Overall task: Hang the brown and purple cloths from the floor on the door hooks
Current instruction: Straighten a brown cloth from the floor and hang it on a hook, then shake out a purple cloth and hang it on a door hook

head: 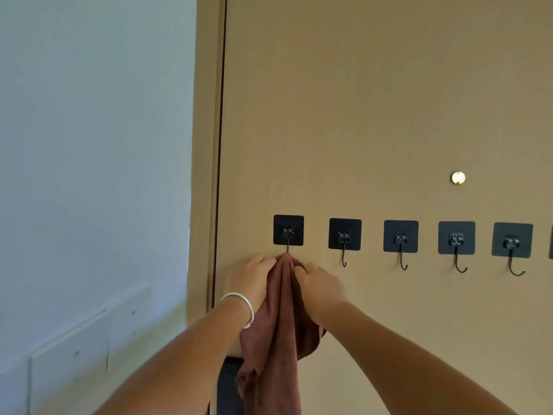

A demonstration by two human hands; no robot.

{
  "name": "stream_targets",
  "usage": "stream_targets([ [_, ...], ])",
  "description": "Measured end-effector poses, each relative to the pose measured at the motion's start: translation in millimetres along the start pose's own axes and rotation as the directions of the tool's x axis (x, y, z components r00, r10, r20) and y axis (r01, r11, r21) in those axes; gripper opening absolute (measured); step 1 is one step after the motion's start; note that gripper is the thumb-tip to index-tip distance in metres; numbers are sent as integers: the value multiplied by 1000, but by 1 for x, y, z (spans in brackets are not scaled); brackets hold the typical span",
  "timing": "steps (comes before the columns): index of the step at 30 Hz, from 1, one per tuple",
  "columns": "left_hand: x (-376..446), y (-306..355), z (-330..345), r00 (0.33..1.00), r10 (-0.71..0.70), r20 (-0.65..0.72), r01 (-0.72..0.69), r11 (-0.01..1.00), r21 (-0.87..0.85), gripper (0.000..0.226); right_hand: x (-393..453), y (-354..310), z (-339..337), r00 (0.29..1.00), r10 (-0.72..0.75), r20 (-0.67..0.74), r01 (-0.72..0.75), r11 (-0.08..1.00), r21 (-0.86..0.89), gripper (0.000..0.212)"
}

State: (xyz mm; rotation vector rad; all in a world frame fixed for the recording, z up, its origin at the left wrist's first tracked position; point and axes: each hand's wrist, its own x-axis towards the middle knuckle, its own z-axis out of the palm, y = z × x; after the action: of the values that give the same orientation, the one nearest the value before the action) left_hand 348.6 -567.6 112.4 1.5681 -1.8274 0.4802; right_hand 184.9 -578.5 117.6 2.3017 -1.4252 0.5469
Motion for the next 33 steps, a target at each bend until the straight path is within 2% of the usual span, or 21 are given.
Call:
stream_targets([
  [2,-5,6,2,996,-77,50,78,996,-32,14,-8,-10,13,999,14,51,-16,999,29,48],
  [5,-12,16,1,968,-166,190,167,986,10,16,-21,-17,23,989,51,141,-48,998,-27,59],
  [9,-12,15,-16,923,-113,368,80,991,105,23,-33,-7,13,984,15,176,16,986,-169,66],
  [12,-7,10,-41,882,-101,460,-12,972,237,24,-46,7,6,987,-72,141,93,985,-146,54],
  [14,-4,12,-59,938,-58,342,-57,947,316,25,-56,21,1,994,-105,40,108,992,-68,37],
  [16,0,20,-70,989,20,147,-61,958,281,24,-64,37,-5,994,-107,-34,106,994,-36,26],
  [18,2,34,-73,992,127,15,-127,976,174,25,-72,53,-10,994,-82,-69,79,996,-40,30],
  [20,3,52,-70,961,273,-37,-263,951,163,23,-81,69,-15,994,-28,-103,25,999,-31,36],
  [25,5,109,-48,861,508,-23,-491,843,218,27,-113,111,-34,980,157,-121,-164,985,-47,43],
  [31,2,183,-22,839,536,94,-544,829,128,41,-188,164,-70,902,424,-84,-431,894,-123,50],
  [33,0,211,-9,812,574,105,-583,806,102,45,-222,178,-83,863,496,-91,-505,849,-156,51],
])
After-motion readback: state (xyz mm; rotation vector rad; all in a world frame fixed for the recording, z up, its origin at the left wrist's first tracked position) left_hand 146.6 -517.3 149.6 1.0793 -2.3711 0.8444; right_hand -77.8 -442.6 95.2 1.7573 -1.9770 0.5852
